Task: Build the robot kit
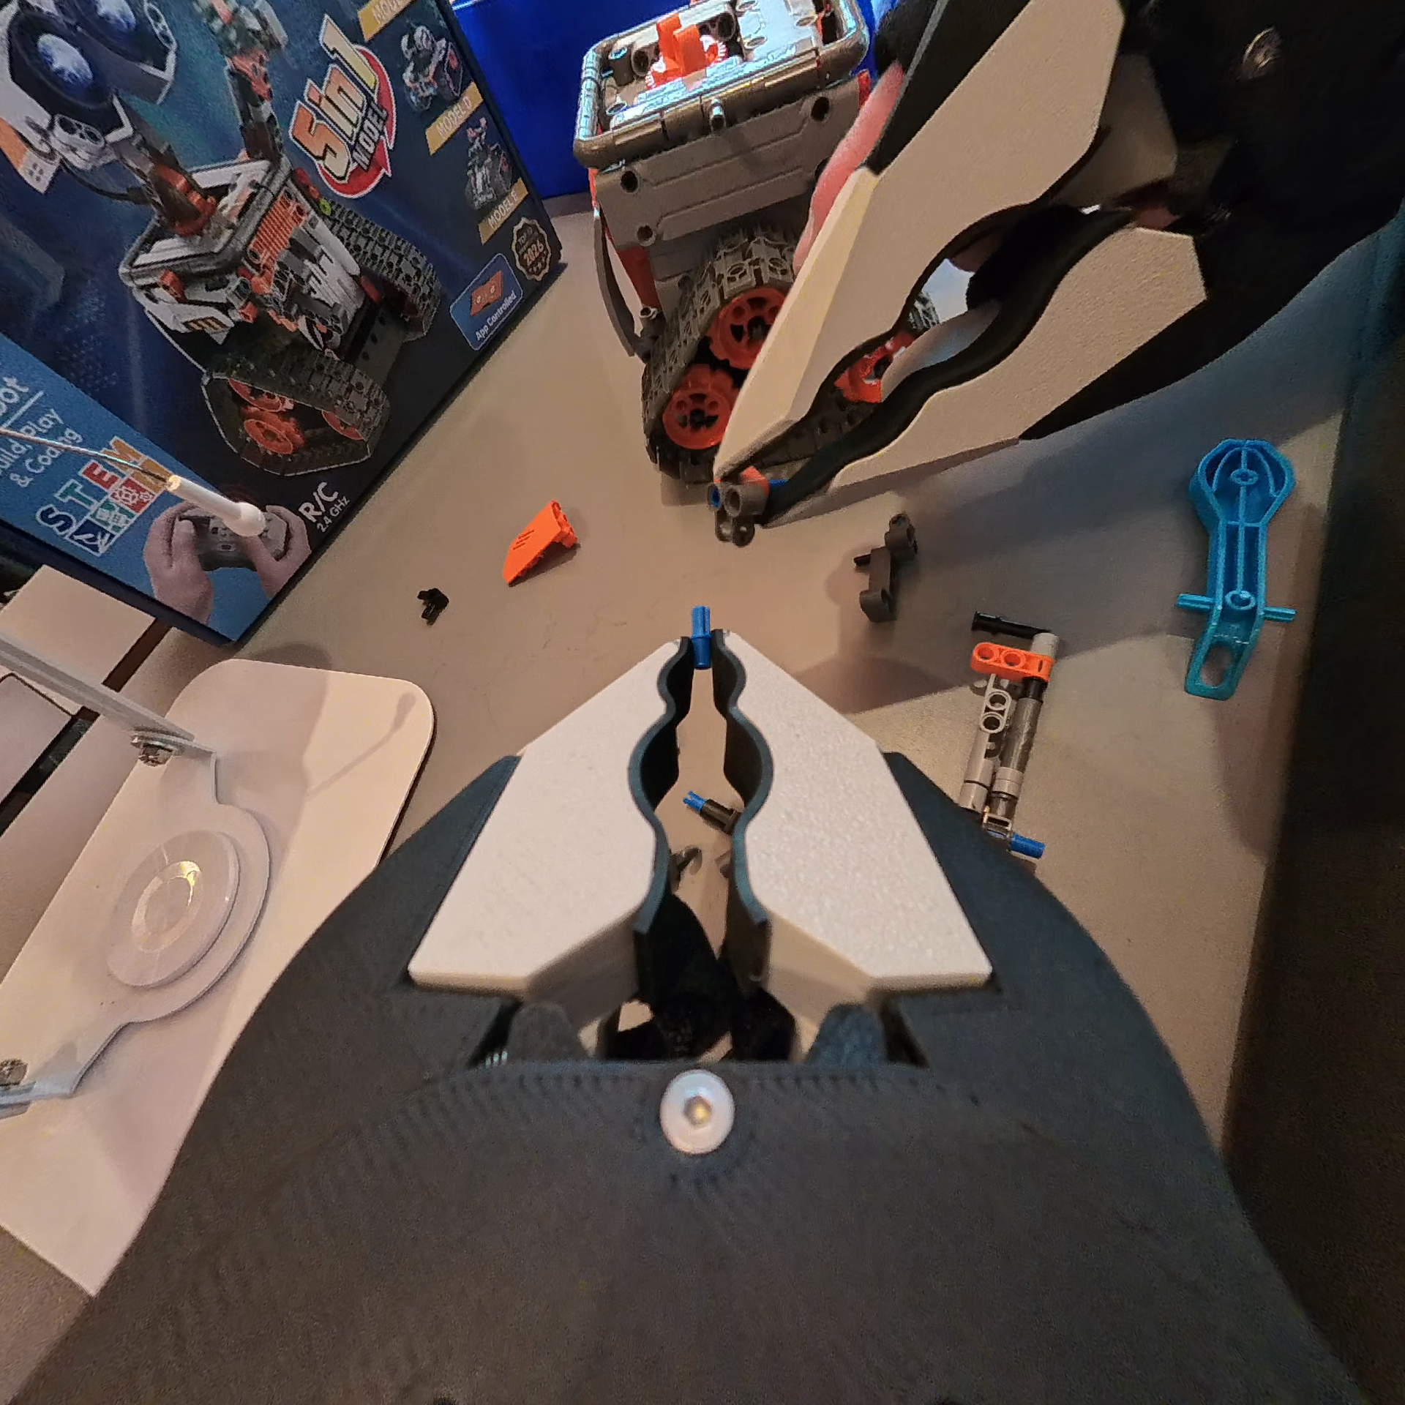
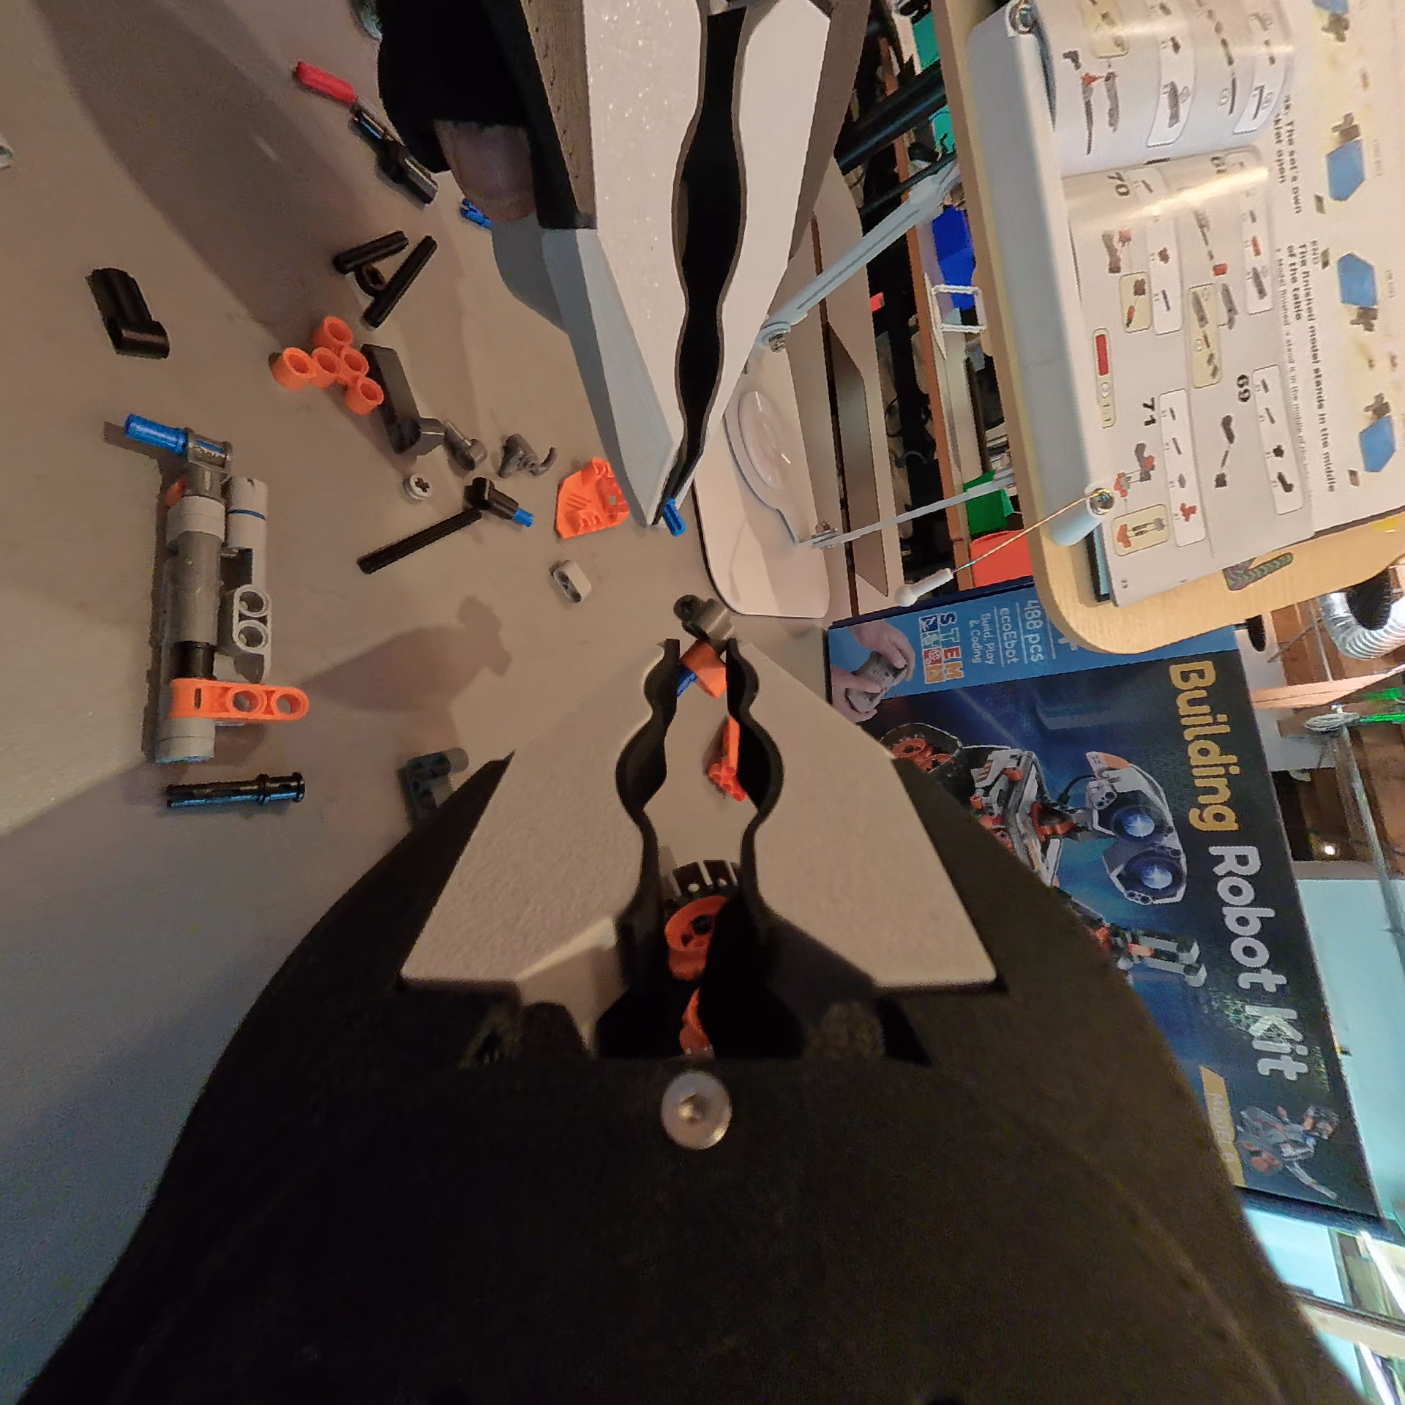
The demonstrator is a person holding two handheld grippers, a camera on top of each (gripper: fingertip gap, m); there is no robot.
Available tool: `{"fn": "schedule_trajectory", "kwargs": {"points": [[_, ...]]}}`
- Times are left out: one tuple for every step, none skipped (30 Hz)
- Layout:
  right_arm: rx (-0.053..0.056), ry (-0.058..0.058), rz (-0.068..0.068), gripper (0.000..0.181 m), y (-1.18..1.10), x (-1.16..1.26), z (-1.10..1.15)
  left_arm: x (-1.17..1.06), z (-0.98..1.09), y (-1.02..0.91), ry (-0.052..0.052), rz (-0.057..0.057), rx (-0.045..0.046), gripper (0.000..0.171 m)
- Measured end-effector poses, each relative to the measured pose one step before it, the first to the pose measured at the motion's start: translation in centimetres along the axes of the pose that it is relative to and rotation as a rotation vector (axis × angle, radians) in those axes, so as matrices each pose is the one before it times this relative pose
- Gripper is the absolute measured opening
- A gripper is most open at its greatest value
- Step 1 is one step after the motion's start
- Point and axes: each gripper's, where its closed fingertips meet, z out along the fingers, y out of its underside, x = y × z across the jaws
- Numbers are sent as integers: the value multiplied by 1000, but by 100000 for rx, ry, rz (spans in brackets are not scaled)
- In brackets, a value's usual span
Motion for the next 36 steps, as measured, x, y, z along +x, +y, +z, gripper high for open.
{"fn": "schedule_trajectory", "kwargs": {"points": [[244,1220,-758,9,-47,164,-47,4,3,-24,80,-112,151,2],[187,1219,-702,9,-41,166,-39,12,6,-30,68,-68,158,2],[334,782,-284,9,-54,122,-43,17,6,-31,101,-77,164,2],[472,736,-46,9,-73,131,-45,32,-1,-45,107,-93,303,2],[347,1116,-367,9,-48,158,-36,3,-6,-98,-15,-97,545,2],[317,1085,-705,9,-47,151,-45,-12,-6,-107,-116,-244,548,2],[501,805,-425,9,-74,111,-46,5,0,-126,79,-439,660,2],[615,619,-19,9,-84,94,-41,21,2,-112,278,-600,691,2],[319,460,-152,9,-50,67,-28,14,5,-101,157,-524,629,2],[227,680,-514,9,-17,80,-20,-24,2,-48,-56,-267,336,2],[632,707,-462,9,-73,91,-32,-40,11,-49,-225,31,328,2],[722,354,-118,9,-81,41,-32,-8,-2,-60,-36,-18,385,2],[378,556,-65,9,-23,79,-29,17,-9,-92,71,-108,489,2],[312,1122,-482,9,-11,147,-24,2,-29,-108,-19,18,619,2],[264,644,-631,9,-14,80,-10,8,-34,-123,27,18,567,2],[243,-121,-60,9,-2,-32,17,26,-37,-138,84,-58,702,2],[463,15,344,9,-27,-22,13,13,-4,-90,138,-322,404,2],[442,293,215,10,-27,32,-5,-12,-9,-120,-40,-381,730,2],[225,-133,285,10,-25,-2,14,27,-9,-137,195,-508,785,2],[332,-367,915,9,-33,-13,-2,35,-5,-148,256,-680,889,2],[576,-90,1120,10,-63,32,-5,58,17,-137,531,-731,826,2],[350,187,310,10,-30,56,-31,85,10,-87,743,-719,494,2],[-40,338,-369,10,10,61,-14,63,-6,-107,596,-632,732,2],[19,231,-46,10,-2,32,-12,61,-11,-86,599,-524,551,2],[164,41,400,10,-10,13,-11,43,-23,-91,423,-242,582,2],[75,56,163,10,-2,11,2,-11,-21,-72,-33,-255,384,2],[16,152,-37,10,6,39,-2,4,-21,-71,107,-188,377,2],[206,-23,294,10,-12,3,-6,45,2,-60,352,-386,294,2],[271,-42,508,10,-15,22,-3,7,5,-90,100,-468,568,2],[186,94,204,10,-9,25,-7,28,1,-77,137,-326,413,2],[119,89,17,10,-14,18,-15,31,11,-67,157,-235,380,2],[207,110,108,10,-31,23,-11,4,12,-69,-4,-177,392,2],[17,130,88,9,-8,7,-5,19,15,-46,58,-180,261,2],[-327,161,-131,9,34,13,17,49,28,-41,251,-235,165,2],[-195,203,-325,10,19,10,25,20,23,-54,77,-284,318,2],[65,205,-406,9,-24,-8,5,48,50,-28,274,-470,108,2]]}}
